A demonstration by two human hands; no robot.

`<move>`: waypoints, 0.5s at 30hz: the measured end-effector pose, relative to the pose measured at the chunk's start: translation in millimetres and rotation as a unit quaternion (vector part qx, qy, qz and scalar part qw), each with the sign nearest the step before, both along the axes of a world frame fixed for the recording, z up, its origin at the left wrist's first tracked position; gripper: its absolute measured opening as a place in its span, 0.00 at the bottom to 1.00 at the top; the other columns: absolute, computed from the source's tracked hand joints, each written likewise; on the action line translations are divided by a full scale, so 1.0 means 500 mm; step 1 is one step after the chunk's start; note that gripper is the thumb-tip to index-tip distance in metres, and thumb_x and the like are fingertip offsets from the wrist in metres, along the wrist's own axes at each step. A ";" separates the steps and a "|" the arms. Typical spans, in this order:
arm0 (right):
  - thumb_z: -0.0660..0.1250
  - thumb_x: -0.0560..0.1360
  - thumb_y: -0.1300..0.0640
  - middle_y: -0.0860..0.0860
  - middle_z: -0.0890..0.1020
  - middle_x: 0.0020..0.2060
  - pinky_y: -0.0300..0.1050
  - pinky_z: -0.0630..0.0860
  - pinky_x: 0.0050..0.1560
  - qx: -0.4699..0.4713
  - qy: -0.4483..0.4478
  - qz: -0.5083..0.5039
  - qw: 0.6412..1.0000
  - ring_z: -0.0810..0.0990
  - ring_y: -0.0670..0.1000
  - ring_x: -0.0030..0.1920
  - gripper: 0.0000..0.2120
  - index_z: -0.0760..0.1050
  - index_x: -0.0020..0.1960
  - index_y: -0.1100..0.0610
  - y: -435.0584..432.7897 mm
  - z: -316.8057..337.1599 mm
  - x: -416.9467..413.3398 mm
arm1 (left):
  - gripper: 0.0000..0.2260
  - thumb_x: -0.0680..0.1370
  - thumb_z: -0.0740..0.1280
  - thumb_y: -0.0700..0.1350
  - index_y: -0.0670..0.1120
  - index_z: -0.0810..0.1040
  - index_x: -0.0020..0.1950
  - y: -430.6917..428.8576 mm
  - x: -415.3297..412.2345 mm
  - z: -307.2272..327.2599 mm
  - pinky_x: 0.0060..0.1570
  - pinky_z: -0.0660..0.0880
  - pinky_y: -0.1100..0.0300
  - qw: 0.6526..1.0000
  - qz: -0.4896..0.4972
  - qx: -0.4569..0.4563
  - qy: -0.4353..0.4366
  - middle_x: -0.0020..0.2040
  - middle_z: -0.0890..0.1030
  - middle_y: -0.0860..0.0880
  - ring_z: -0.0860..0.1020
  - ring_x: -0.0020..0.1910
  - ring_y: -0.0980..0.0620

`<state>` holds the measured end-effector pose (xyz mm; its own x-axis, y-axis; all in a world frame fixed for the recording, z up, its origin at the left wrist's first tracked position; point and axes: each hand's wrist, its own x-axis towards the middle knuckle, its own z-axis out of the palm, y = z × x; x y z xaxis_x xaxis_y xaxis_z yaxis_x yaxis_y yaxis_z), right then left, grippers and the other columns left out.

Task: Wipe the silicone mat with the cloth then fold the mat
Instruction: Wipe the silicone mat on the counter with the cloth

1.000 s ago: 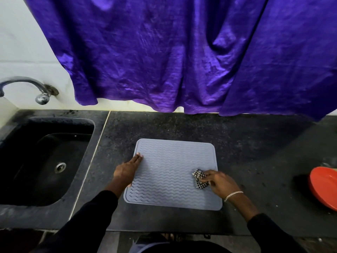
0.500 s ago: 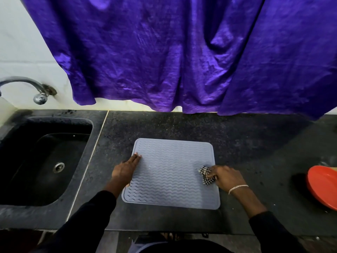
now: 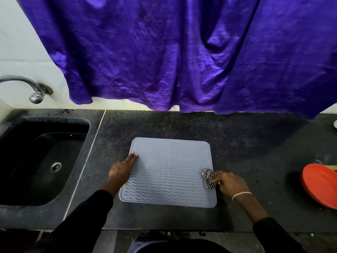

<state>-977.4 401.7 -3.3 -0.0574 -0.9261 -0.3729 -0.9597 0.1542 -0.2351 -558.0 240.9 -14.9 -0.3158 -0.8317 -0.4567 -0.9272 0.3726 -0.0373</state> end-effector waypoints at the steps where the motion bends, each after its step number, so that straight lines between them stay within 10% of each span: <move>1: 0.64 0.75 0.57 0.39 0.77 0.69 0.46 0.77 0.65 0.005 0.017 0.001 1.000 0.79 0.48 0.66 0.23 0.77 0.65 0.37 -0.005 0.005 0.004 | 0.42 0.78 0.62 0.33 0.54 0.41 0.83 -0.001 0.001 -0.001 0.73 0.69 0.49 1.000 0.000 0.000 -0.001 0.83 0.42 0.53 0.68 0.76 0.44; 15: 0.65 0.73 0.63 0.38 0.74 0.72 0.31 0.66 0.72 -0.014 -0.084 0.075 0.994 0.74 0.43 0.71 0.24 0.82 0.61 0.39 0.033 -0.052 0.036 | 0.43 0.78 0.64 0.32 0.53 0.41 0.83 0.005 -0.001 0.002 0.72 0.67 0.52 1.000 0.002 -0.006 0.007 0.83 0.42 0.52 0.65 0.78 0.45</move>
